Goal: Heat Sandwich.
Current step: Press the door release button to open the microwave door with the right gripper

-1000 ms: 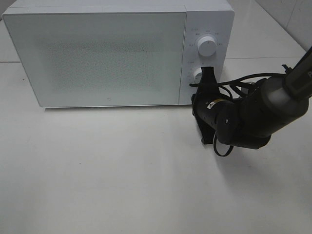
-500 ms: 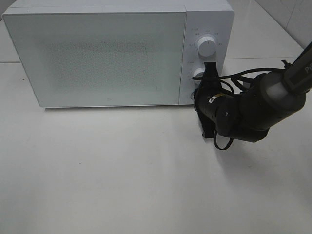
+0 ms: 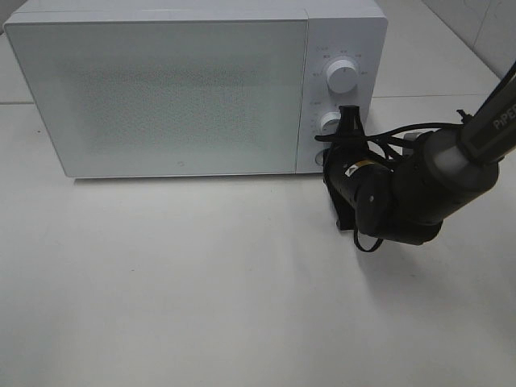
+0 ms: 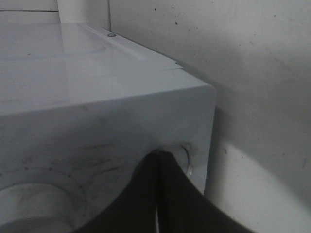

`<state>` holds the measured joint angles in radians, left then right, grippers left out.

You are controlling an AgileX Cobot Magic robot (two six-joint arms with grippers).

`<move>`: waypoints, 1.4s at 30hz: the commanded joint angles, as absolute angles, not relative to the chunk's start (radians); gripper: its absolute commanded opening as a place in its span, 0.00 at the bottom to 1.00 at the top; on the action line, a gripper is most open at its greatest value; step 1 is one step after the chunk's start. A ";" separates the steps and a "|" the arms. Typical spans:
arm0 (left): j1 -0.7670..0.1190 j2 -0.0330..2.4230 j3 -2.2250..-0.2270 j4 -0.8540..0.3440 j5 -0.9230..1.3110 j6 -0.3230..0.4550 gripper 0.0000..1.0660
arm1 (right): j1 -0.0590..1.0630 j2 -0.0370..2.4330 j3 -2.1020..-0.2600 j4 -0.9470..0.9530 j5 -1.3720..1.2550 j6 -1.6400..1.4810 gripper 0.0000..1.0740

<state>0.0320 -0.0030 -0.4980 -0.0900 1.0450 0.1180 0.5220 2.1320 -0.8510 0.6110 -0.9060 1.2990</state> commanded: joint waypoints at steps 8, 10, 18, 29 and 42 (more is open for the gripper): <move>0.035 -0.025 -0.496 -0.094 1.037 0.111 0.93 | 0.498 2.153 -0.964 0.611 -1.067 1.276 0.00; 0.035 -0.025 -0.496 -0.094 1.037 0.111 0.93 | 0.478 2.155 -1.001 0.614 -1.042 1.247 0.00; 0.035 -0.025 -0.496 -0.094 1.037 0.111 0.93 | 0.463 2.155 -1.046 0.615 -1.020 1.200 0.00; 0.035 -0.025 -0.496 -0.094 1.037 0.111 0.93 | 0.463 2.155 -1.048 0.618 -1.003 1.189 0.00; 0.035 -0.025 -0.496 -0.094 1.037 0.111 0.93 | 0.465 2.141 -1.039 0.618 -0.872 1.189 0.00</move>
<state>0.0320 -0.0030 -0.4980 -0.0900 1.0450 0.1180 0.5060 2.1470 -0.9630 0.6960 -0.7100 1.2110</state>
